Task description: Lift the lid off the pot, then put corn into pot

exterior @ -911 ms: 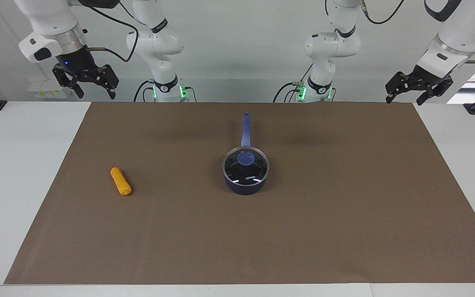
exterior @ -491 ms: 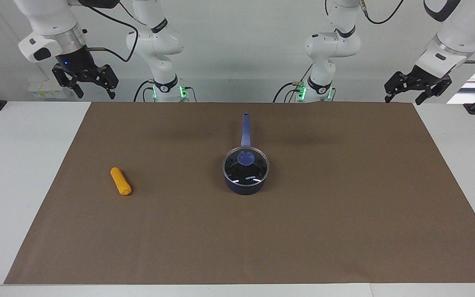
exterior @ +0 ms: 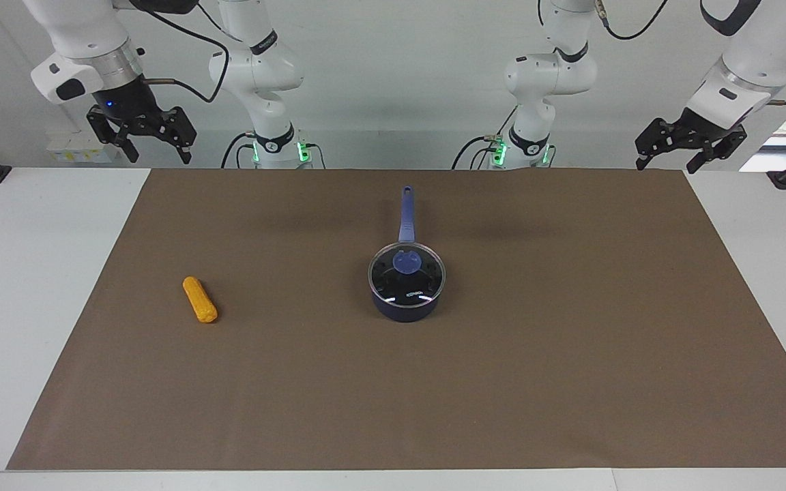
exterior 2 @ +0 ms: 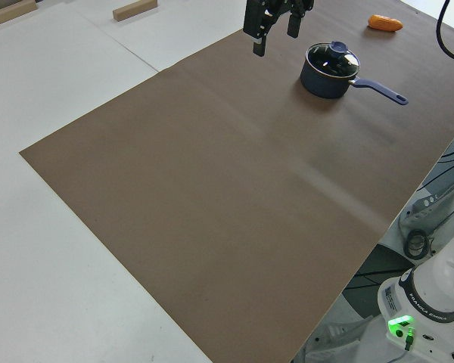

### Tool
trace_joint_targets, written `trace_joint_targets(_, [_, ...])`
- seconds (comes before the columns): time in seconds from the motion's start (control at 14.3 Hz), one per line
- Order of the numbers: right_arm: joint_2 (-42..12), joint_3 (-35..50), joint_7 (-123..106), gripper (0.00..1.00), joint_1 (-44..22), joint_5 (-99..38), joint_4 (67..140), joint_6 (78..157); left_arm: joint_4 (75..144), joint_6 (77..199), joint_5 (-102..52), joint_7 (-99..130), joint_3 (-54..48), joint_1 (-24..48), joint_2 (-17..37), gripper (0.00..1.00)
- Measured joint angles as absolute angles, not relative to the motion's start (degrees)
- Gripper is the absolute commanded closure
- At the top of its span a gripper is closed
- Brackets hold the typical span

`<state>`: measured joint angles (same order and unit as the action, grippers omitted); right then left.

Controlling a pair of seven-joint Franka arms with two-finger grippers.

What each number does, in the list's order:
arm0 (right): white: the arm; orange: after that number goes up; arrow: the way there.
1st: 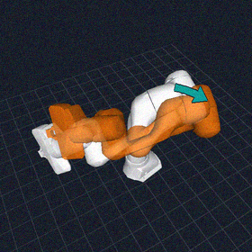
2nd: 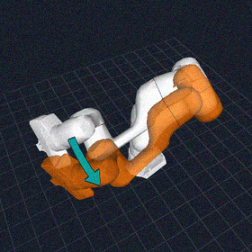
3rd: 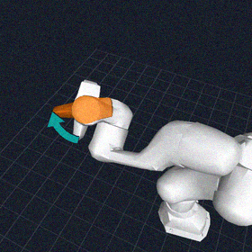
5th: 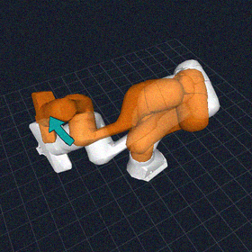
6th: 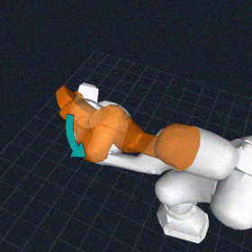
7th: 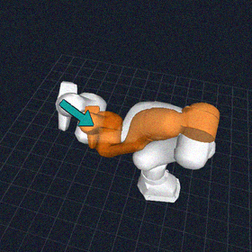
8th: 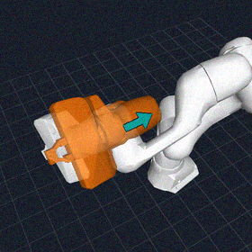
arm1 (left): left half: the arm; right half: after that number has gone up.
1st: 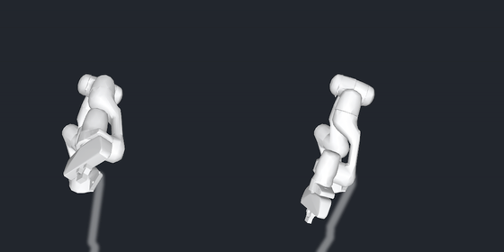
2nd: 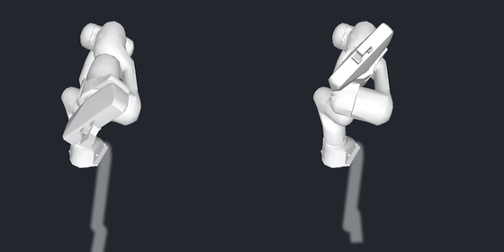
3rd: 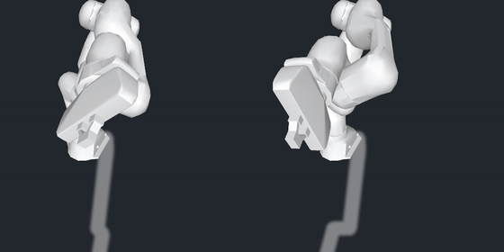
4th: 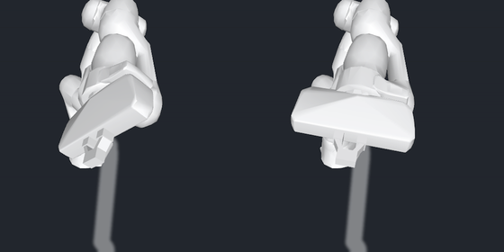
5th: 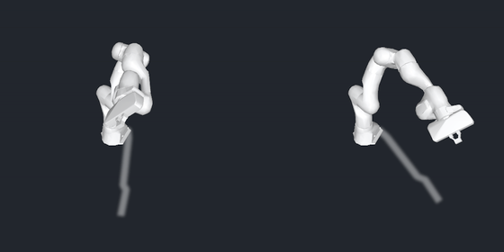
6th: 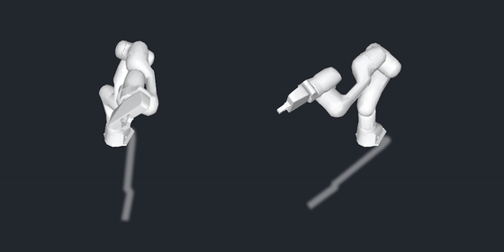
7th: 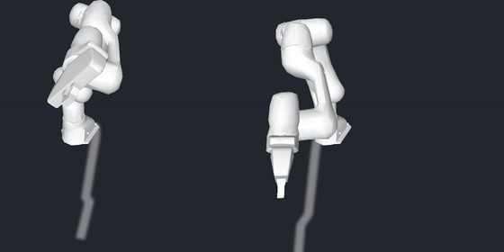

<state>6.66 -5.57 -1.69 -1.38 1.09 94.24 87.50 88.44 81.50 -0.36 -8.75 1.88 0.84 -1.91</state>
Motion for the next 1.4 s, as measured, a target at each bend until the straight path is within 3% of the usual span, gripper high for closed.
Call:
trace_joint_targets(0.56, [6.66, -8.87, -1.69, 0.00, -4.71, 1.07, 94.24, 87.50, 88.44, 81.50, -0.36, -8.75, 2.31, 0.75, -1.91, 0.00])
trace_joint_targets(1.4, [6.66, -9.40, -1.69, 0.00, -4.70, 0.02, 94.24, 87.50, 88.44, 81.50, -0.36, -8.75, 2.31, 0.75, -1.91, 0.00])
